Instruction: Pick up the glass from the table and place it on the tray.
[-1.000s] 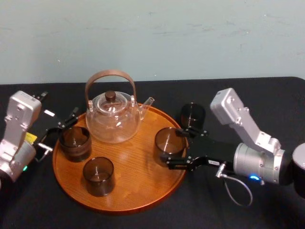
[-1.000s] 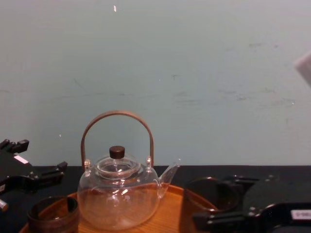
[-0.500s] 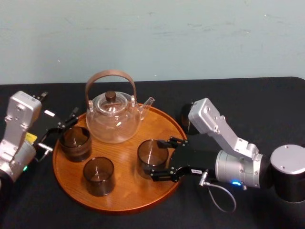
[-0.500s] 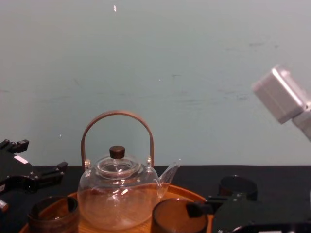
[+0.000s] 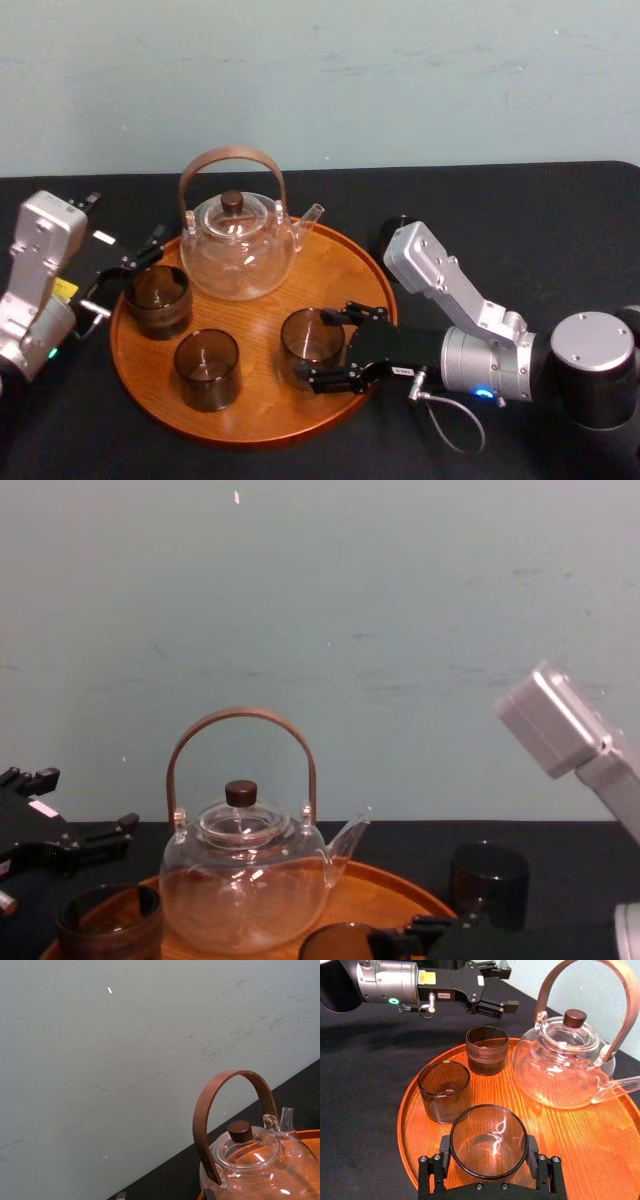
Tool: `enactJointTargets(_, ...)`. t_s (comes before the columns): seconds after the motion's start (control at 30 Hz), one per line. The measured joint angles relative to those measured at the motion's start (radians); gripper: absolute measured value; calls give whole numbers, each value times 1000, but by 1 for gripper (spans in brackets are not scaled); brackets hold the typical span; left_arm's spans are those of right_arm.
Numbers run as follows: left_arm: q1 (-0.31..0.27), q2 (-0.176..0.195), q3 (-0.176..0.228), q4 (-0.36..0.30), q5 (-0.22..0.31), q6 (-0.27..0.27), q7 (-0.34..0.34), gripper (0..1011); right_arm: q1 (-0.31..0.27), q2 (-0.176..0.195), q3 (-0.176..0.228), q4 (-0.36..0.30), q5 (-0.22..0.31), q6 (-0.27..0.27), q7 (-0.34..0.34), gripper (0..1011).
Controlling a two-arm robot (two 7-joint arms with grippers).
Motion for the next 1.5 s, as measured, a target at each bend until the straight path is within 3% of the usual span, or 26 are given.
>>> enactJointTargets(0.6,0,0,0,0,0,0,0,1001,11,-8,-14,47,2,-5,3,899)
enactJointTargets(1.1,0,0,0,0,0,0,0,1001,12,-9,-16,50,-6,-2,-3,901)
enactJointTargets(1.3,0,0,0,0,0,0,0,1001,12,-8,-16,49,-5,-1,-3,1002)
enactJointTargets(1.5,0,0,0,0,0,0,0,1001,11,-8,-15,49,-5,-1,-3,1002)
